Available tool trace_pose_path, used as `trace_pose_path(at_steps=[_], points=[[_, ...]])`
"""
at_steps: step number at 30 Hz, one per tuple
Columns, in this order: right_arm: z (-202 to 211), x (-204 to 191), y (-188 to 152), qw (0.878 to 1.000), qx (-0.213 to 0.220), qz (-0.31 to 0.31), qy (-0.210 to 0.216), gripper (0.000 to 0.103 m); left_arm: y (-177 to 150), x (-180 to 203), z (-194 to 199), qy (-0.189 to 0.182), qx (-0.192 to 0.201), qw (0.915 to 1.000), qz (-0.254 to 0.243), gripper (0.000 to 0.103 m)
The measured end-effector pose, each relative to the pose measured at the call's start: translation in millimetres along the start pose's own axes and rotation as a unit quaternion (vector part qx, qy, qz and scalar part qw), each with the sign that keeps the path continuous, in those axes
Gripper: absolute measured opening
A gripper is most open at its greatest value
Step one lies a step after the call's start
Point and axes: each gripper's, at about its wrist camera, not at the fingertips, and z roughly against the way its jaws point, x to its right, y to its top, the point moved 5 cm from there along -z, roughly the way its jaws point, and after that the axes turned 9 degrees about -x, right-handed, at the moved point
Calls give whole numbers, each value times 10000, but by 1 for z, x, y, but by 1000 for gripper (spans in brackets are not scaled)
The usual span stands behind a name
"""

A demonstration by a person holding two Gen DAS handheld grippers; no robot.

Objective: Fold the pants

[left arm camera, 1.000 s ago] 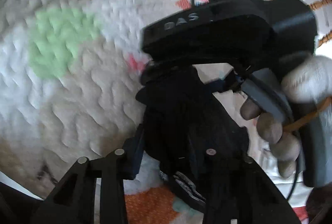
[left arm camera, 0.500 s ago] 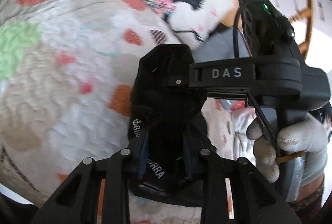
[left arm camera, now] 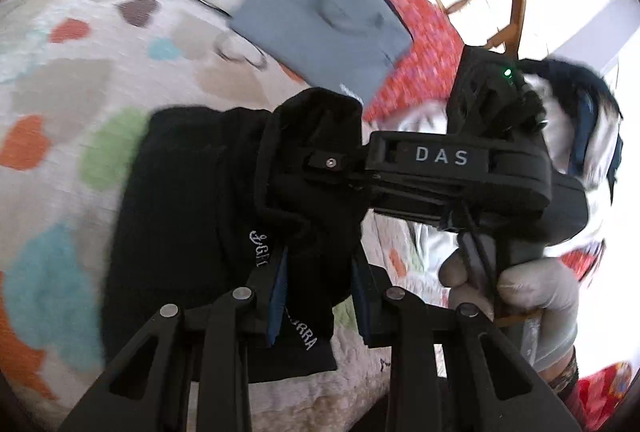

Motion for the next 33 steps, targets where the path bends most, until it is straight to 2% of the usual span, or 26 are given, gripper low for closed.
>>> trace_pose_path(at_steps=[2,4,6,8,9,11,13,15,17,18,20,22,25,27,28,30,33], points=[[2,36,-8,9987,184,-363,304,34,-8,9,-17,32,-219,9996,-151,28],[2,76,-17,9955,364,-817,298,48,-14,19,-28,-127,-467,9982,-366,28],[2,109,-28,9916,529,-1179,80,49,-26,34,-27,-501,-795,9936,-630,28],[7,141,-41,9852,694,-1568,76,49,-38,50,-15,-878,-1005,9858,-1017,29],[10,155,-47,9810,797,-1758,186,50,-39,59,-8,-1092,-1025,9801,-1304,34],[25,180,-57,9679,1197,-2202,209,51,-34,66,8,-1257,-890,9741,-1657,42],[48,189,-60,9556,1702,-2380,352,52,-27,63,25,-1100,-562,9778,-1694,51],[70,172,-57,9510,2120,-2081,854,52,-8,35,27,-416,-218,9908,-1267,52],[85,143,-53,9488,2404,-1550,1339,52,3,3,23,142,-140,9968,-770,52],[85,125,-50,9449,2392,-1303,1815,52,7,-14,18,351,-152,9981,-479,52],[74,103,-44,9352,2163,-1150,2557,52,8,-32,13,488,-201,9984,-177,52],[51,86,-37,9314,1817,-1169,2929,52,5,-41,4,542,-278,9981,-33,52],[11,81,-31,9423,1263,-1385,2773,52,-3,-35,-3,774,-374,9960,-242,52],[-10,101,-35,9487,1080,-1942,2249,50,-8,-35,-6,925,-475,9940,-332,52],[-13,112,-37,9481,1090,-2187,2033,48,-7,-26,-11,957,-505,9935,-361,52],[-11,130,-45,9472,1154,-2518,1616,45,-8,-33,-13,971,-538,9931,-381,52],[-7,136,-51,9476,1269,-2585,1383,46,-10,-36,-9,820,-500,9948,-349,52]])
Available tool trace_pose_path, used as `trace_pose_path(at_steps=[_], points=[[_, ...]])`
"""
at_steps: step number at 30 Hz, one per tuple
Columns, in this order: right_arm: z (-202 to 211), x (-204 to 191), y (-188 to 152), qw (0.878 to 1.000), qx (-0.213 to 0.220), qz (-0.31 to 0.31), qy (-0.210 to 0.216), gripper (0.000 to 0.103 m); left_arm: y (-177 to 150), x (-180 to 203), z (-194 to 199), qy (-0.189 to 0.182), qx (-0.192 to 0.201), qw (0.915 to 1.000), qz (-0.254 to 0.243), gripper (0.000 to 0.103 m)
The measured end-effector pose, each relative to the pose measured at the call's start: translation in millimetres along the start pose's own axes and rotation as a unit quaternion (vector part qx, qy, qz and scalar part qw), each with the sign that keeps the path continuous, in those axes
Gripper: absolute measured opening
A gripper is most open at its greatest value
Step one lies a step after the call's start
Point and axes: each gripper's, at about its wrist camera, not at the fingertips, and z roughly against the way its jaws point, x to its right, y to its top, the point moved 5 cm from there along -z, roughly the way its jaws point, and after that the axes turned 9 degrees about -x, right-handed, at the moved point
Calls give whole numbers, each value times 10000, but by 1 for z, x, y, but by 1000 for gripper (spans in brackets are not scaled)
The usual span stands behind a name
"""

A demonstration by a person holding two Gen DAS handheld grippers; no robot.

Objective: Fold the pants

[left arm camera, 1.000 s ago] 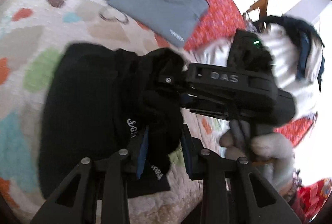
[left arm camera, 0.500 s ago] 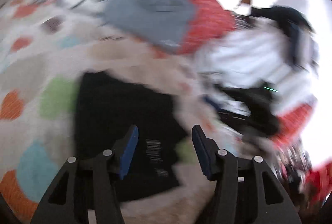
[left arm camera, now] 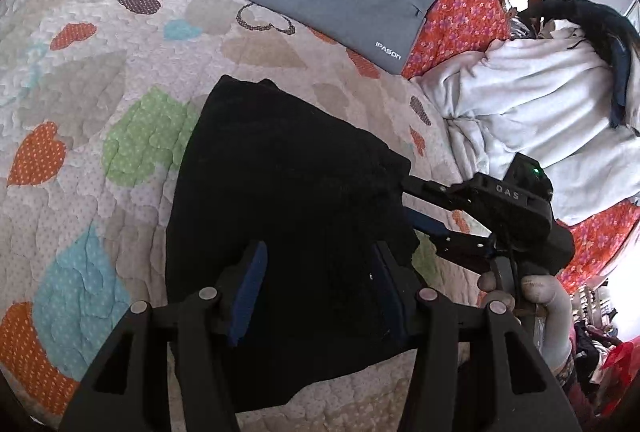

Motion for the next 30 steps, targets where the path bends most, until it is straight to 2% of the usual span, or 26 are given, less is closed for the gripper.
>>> trace_pose_path(at_steps=[3,4,6,10,12,14,16,19,20,24,26,28,30], points=[[19,-14,-1,9988,389,298,-25,49,0,-4,12,-546,99,9981,286,52],[27,-21,-3,9978,475,461,10,49,2,-6,14,-641,111,9972,364,52],[35,-26,-6,9960,486,745,-77,49,3,-10,15,-590,130,9972,447,52],[14,-27,-33,9939,-17,1012,-432,49,4,-10,14,-604,121,9970,471,52],[-6,-21,-49,9941,-366,946,-375,49,4,-7,15,-573,147,9974,424,52],[-12,-18,-60,9923,-479,1062,-417,39,5,-7,17,-538,188,9976,396,52],[-3,-19,-63,9918,-437,1146,-350,16,6,-8,18,-503,198,9977,418,52],[15,-8,-69,9950,-485,855,172,8,4,-12,15,-493,132,9974,511,52],[17,-2,-73,9954,-488,809,129,7,4,-13,14,-482,130,9974,522,52],[4,37,-90,9950,-680,466,-571,5,4,-11,12,-372,110,9982,468,52],[9,39,-89,9961,-573,428,-521,4,6,-8,17,-406,140,9982,431,52],[27,21,-83,9923,-78,866,-885,10,9,-6,28,-478,331,9976,367,52],[41,-2,-78,9865,286,1284,-976,12,13,-10,40,-341,580,9971,358,52]])
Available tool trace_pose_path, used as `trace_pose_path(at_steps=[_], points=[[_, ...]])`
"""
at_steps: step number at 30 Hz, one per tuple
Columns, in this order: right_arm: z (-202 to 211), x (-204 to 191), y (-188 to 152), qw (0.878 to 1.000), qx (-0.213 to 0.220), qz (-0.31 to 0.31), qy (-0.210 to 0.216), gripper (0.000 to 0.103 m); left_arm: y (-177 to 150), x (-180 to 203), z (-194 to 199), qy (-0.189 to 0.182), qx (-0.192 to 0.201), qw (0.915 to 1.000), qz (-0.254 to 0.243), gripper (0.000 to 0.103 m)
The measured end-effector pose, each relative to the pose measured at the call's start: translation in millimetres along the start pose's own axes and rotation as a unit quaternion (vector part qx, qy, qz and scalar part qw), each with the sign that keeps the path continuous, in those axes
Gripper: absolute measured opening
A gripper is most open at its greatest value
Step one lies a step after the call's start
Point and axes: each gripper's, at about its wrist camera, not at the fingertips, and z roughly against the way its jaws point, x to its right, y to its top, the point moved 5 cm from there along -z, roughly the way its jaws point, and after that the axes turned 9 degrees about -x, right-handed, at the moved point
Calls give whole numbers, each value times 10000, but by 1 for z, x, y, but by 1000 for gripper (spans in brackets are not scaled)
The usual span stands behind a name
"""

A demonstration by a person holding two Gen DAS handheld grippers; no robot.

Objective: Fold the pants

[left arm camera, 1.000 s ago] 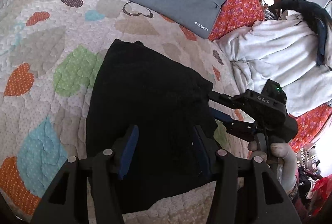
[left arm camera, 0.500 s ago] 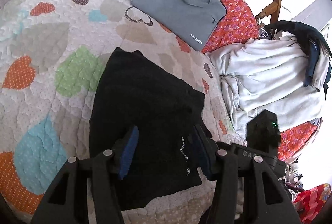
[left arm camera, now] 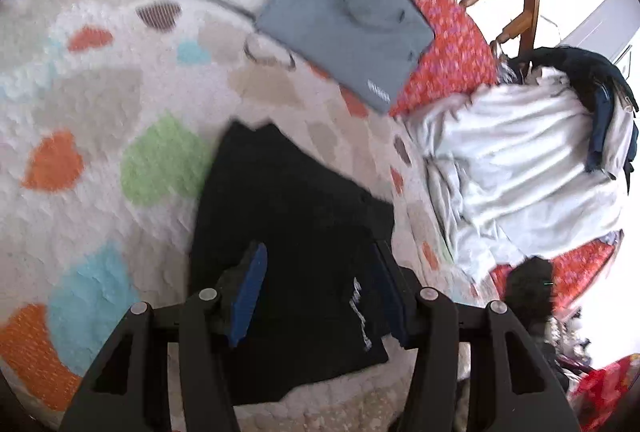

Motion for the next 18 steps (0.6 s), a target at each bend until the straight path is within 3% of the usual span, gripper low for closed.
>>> trace_pose_path(at_steps=[3,6,8,10,14,17,18], points=[[6,-28,12,9988,129,302,374,31,6,-14,2,260,39,9995,162,53],[-18,-44,15,9973,-165,476,527,33,0,-30,-25,555,-564,9965,254,55],[-51,-41,11,9971,-575,329,388,34,-8,-44,-45,881,-924,9911,365,59],[-59,-36,9,9978,-460,303,378,34,-8,-50,-49,706,-912,9918,547,66],[-60,-43,9,9967,-441,654,183,36,-5,-53,-47,548,-925,9913,758,66],[-59,-46,4,9950,-139,836,522,59,-7,-41,-42,475,-736,9941,647,65],[-59,-48,1,9931,6,948,696,72,-8,-33,-37,540,-606,9954,500,65]])
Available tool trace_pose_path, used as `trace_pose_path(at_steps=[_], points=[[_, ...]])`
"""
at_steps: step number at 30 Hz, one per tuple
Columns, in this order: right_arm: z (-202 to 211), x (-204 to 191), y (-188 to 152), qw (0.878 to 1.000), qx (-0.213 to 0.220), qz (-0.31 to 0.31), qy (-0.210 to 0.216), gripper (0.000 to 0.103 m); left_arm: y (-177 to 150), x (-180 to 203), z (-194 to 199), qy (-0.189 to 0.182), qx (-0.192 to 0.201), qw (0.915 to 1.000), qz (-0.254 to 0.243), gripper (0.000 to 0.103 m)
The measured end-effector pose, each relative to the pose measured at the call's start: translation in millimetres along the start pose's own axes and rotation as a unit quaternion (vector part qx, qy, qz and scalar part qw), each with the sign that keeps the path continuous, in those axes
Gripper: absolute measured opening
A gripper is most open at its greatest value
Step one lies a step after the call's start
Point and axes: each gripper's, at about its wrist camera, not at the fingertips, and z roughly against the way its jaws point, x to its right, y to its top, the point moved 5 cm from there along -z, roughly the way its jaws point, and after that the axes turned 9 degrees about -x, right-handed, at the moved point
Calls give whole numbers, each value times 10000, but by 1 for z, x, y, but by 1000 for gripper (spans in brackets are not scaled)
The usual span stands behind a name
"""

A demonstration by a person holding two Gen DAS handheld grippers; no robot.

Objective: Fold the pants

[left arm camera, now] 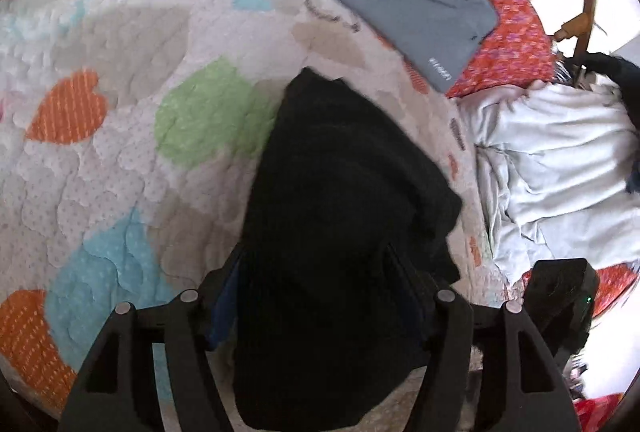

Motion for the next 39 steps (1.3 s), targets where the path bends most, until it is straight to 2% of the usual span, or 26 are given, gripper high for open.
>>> trace_pose_path(at_steps=[1,3,5,7,10,11,13,14,16,17,19,23,27,30,32,35,38,39], points=[[2,-2,-3,9998,81,136,-79,77,-2,6,7,73,134,9998,-130,65],[2,-8,-8,9984,98,449,-326,77,-7,19,26,332,413,9978,-394,65],[10,-14,-11,9974,-3,431,-575,77,-13,32,54,542,820,9923,-748,65],[31,-16,-13,9983,247,263,-458,78,-22,47,89,777,1301,9814,-1180,65],[73,-23,-15,9927,1026,233,-584,78,-33,67,140,1008,1953,9624,-1596,68],[83,-24,-16,9906,1192,245,-630,78,-35,73,157,1053,2169,9553,-1711,70],[101,-22,-14,9892,1292,163,-670,80,-33,81,177,1058,2429,9462,-1859,97],[105,-18,-13,9903,1217,75,-658,80,-31,86,187,1023,2621,9401,-1923,102],[112,-6,-9,9936,913,-250,-623,81,-23,88,194,942,2845,9350,-1896,103],[114,-1,-6,9940,818,-395,-614,81,-18,87,193,884,2812,9374,-1853,103],[113,11,-3,9953,501,-682,-472,81,1,80,175,816,2404,9531,-1650,103],[88,33,-3,9939,-25,-1058,-324,81,32,53,110,686,1267,9811,-1292,103],[54,56,-1,9883,-342,-1473,-185,81,47,17,45,621,494,9934,-826,103],[32,59,1,9864,-502,-1562,140,81,56,3,6,499,40,9965,-669,103],[18,55,5,9870,-551,-1488,264,81,63,2,-14,554,-162,9958,-709,103],[1,45,17,9905,-566,-1246,154,83,73,5,-40,489,-391,9950,-781,103],[-14,39,29,9934,-441,-1060,61,84,77,8,-66,266,-742,9933,-850,102],[-18,37,31,9940,-372,-1025,61,86,75,10,-67,329,-670,9927,-943,102]])
